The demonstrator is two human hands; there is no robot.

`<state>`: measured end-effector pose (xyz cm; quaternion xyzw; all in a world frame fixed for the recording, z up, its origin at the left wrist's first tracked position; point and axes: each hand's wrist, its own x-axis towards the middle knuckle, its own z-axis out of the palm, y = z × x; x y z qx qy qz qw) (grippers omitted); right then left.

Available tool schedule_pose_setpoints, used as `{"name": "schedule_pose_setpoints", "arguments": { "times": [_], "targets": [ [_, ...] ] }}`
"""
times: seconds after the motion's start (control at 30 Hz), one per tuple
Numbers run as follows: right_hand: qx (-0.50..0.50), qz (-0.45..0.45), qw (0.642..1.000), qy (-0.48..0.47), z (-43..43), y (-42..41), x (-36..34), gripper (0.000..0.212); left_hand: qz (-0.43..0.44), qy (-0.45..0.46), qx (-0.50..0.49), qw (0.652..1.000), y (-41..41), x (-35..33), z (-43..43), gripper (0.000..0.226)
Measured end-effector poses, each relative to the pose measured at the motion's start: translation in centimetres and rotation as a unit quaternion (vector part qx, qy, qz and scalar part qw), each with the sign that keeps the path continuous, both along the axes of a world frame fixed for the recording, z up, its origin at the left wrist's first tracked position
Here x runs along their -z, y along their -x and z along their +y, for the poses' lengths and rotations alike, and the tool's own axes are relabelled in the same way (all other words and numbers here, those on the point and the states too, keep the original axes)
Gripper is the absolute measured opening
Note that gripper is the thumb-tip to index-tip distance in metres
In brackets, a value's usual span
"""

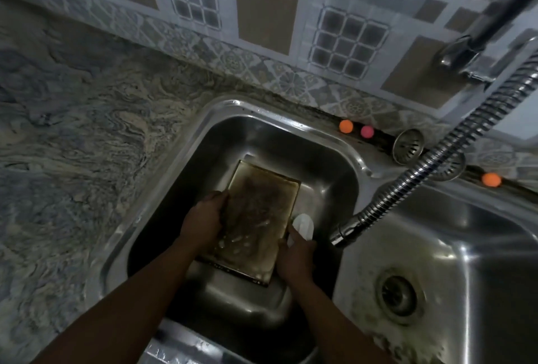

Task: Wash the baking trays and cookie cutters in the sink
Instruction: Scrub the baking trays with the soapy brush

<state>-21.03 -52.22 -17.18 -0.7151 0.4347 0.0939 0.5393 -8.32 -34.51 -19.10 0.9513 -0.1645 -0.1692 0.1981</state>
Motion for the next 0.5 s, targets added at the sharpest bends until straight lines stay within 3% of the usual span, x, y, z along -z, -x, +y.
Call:
{"name": "schedule_pose_setpoints", "arguments": {
  "times": [0.13, 0.3, 0.5],
  "targets": [
    [0.082, -0.012, 0.997, 0.01, -0.9, 0.0, -0.6, 0.041, -0.01, 0.013, -0.027, 0.999, 0.0, -0.4, -0.8, 0.047],
    [0.003, -0.104, 0.985, 0.14, -2.3, 0.5, -2.7, 0.037, -0.01, 0.0, -0.03, 1.0, 1.1, -2.1, -1.8, 0.046],
    [0.037, -0.245, 0.956, 0.158, -5.3, 1.1, -9.1, 0.043, -0.057, 0.036, -0.002, 0.998, 2.2, -7.5, -5.8, 0.05]
  ]
}}
